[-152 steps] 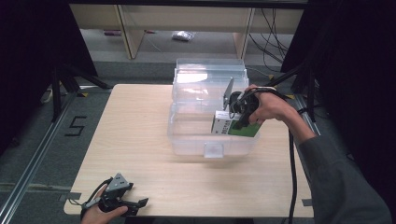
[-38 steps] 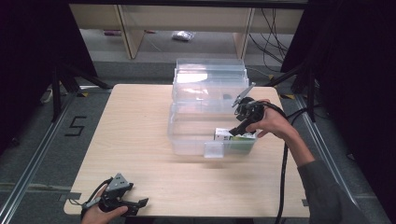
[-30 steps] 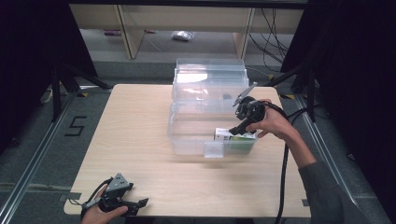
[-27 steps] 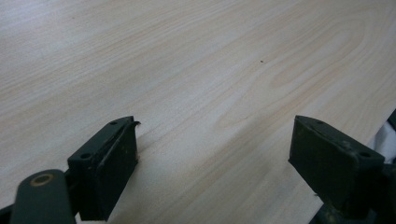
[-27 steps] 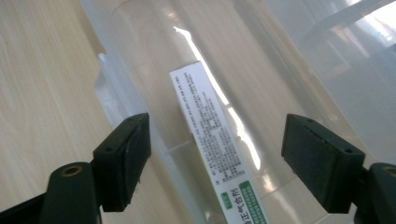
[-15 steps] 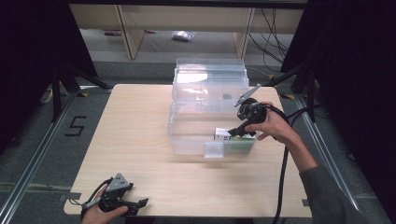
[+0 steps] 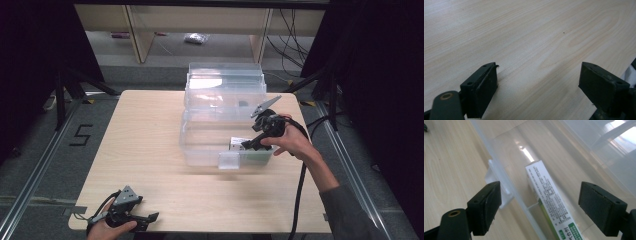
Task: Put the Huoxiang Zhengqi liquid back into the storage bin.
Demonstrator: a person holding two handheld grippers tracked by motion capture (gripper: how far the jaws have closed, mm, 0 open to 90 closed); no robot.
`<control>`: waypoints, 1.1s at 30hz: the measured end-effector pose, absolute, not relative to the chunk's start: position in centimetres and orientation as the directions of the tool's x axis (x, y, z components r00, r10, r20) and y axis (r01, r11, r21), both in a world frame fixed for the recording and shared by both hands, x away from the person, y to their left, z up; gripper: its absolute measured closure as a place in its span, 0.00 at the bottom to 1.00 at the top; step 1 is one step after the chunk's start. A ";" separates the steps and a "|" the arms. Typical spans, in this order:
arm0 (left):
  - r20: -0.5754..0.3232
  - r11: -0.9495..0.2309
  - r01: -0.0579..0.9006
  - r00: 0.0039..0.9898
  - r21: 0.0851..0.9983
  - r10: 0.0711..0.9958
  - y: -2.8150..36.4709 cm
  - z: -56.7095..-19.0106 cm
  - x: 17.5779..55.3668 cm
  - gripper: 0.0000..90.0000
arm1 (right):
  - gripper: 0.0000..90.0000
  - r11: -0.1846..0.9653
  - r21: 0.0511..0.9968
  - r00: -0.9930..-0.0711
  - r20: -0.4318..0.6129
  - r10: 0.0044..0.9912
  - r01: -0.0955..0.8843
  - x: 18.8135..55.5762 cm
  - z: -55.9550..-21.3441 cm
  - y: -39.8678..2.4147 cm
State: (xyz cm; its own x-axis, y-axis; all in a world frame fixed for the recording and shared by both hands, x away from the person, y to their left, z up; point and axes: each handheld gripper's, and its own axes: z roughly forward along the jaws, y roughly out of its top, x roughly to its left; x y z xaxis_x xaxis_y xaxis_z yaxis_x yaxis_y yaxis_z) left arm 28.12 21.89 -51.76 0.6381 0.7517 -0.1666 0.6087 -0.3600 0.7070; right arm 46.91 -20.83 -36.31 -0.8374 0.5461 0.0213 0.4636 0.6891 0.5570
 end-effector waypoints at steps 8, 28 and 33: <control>-0.166 -0.360 0.607 0.639 0.709 0.751 21.9 -51.8 28.1 0.16 | 0.22 0.670 0.580 -0.835 0.031 0.550 0.463 46.1 -36.5 -21.2; -0.167 -0.357 0.608 0.637 0.709 0.753 21.9 -51.8 28.1 0.16 | 0.22 0.605 0.643 -0.817 0.056 0.574 0.469 43.9 -36.8 -21.8; -0.166 -0.358 0.605 0.639 0.711 0.751 21.9 -51.8 28.1 0.17 | 0.21 0.589 0.649 -0.807 0.067 0.587 0.482 43.4 -37.0 -22.0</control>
State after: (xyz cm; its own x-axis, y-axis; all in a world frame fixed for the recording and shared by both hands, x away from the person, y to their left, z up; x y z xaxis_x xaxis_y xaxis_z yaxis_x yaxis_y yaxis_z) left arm 28.11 21.90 -51.80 0.6387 0.7515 -0.1655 0.6052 -0.3577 0.7112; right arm 43.38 -21.97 -36.97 -0.8069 0.5869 0.0668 0.4818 0.5886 0.6492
